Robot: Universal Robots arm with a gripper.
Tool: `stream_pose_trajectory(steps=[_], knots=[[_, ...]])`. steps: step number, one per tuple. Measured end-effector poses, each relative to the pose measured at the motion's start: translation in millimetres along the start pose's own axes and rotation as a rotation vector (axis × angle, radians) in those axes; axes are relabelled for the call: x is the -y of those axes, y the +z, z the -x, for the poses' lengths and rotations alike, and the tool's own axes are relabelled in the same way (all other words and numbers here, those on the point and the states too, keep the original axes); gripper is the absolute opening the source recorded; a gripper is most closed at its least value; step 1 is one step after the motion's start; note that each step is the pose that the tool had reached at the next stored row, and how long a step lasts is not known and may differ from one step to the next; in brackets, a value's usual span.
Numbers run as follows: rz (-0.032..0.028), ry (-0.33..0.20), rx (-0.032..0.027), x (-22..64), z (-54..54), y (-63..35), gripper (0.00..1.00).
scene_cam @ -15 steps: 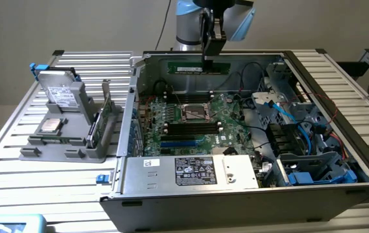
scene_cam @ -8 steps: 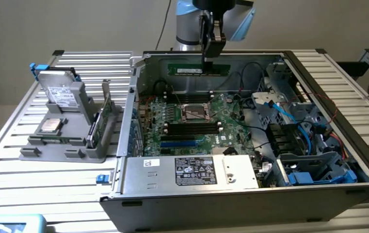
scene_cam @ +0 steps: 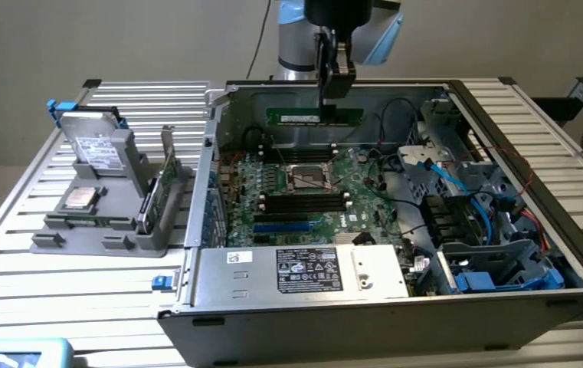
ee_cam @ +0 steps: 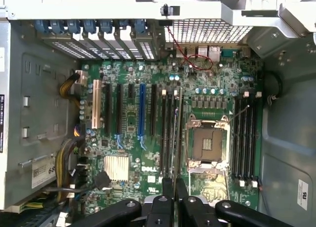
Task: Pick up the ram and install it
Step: 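Insert the ram into the slot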
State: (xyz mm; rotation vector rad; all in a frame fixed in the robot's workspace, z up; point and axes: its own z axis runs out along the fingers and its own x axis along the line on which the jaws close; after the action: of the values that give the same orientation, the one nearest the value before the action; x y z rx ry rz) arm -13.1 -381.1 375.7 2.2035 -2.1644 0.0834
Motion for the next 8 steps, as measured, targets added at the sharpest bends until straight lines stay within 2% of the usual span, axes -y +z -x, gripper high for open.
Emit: stream_pose_trajectory(steps=[8], knots=[[-0.0016,0.000,-0.0039,0.0,0.2,11.6,0.14]])
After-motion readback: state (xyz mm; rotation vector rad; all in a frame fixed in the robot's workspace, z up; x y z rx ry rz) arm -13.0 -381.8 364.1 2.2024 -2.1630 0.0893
